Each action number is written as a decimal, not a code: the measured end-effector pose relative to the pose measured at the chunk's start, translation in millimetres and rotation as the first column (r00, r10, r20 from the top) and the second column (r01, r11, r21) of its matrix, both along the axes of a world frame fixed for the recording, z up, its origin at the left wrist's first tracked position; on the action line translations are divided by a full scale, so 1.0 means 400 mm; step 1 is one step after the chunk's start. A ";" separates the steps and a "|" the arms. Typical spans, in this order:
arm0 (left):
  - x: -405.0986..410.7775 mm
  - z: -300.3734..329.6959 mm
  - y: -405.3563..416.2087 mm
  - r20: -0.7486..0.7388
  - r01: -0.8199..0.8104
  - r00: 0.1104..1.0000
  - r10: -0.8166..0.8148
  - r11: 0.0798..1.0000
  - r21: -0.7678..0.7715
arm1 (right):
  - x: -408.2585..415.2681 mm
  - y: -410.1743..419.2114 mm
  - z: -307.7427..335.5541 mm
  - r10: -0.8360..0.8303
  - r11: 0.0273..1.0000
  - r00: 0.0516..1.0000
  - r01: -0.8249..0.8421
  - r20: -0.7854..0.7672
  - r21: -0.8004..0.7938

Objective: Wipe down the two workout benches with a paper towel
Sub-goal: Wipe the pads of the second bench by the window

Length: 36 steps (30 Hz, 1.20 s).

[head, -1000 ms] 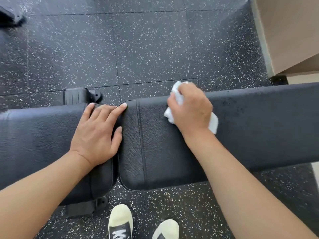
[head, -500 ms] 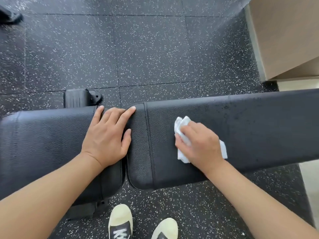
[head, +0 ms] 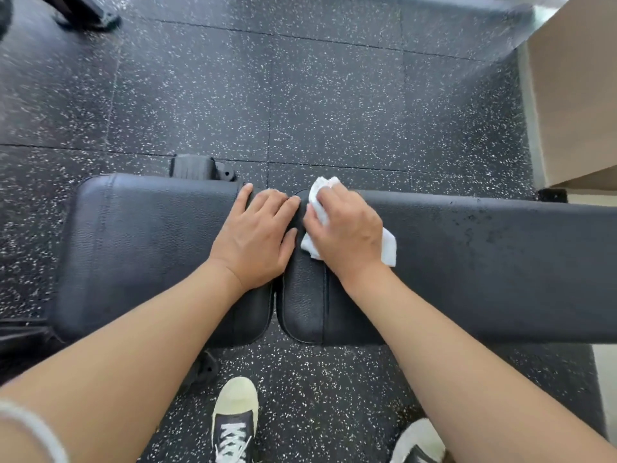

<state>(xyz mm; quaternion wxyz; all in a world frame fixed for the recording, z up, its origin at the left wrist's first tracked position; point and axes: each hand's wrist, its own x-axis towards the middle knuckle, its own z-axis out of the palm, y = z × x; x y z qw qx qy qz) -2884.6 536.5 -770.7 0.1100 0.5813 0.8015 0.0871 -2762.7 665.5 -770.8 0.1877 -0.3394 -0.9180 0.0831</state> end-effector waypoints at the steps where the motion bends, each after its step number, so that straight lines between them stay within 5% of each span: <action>1: 0.003 0.003 -0.003 -0.002 -0.009 1.000 0.009 1.000 0.000 | 0.024 -0.031 0.002 0.054 0.999 0.999 -0.054 0.003 0.008; 9: 0.115 0.050 -0.060 0.239 -0.262 0.941 0.239 0.963 0.070 | 0.284 -0.223 -0.005 0.587 0.809 0.809 -0.587 0.031 -0.007; 12: 0.152 0.075 -0.049 0.261 -0.330 0.917 0.302 0.942 0.069 | 0.264 -0.135 0.007 0.631 0.770 0.775 -0.632 0.050 0.082; 18: 0.254 0.094 0.063 0.196 -0.174 0.968 0.154 0.980 0.093 | 0.307 0.165 0.019 0.102 0.990 0.992 -0.108 0.072 0.094; 23: 0.331 0.075 0.182 0.102 -0.074 0.993 0.067 0.994 0.075 | 0.493 0.084 -0.024 0.155 0.984 0.987 -0.158 0.035 0.086; 27: 0.392 0.041 0.254 0.039 -0.195 0.981 0.192 0.979 0.068 | 0.642 0.029 -0.050 0.215 0.974 0.975 -0.218 0.054 0.059; 31: 0.458 0.000 0.256 -0.014 -0.301 0.953 0.303 0.949 0.090 | 0.776 0.153 -0.041 -0.077 0.990 0.997 0.077 -0.002 0.115; 34: 0.457 -0.017 0.260 -0.050 -0.307 0.948 0.314 0.946 0.105 | 0.818 0.225 -0.025 -0.398 0.917 0.917 0.399 -0.026 0.008; 36: 0.459 -0.022 0.261 -0.060 -0.319 0.943 0.328 0.940 0.122 | 0.766 0.194 -0.024 -0.463 0.886 0.886 0.461 -0.038 -0.055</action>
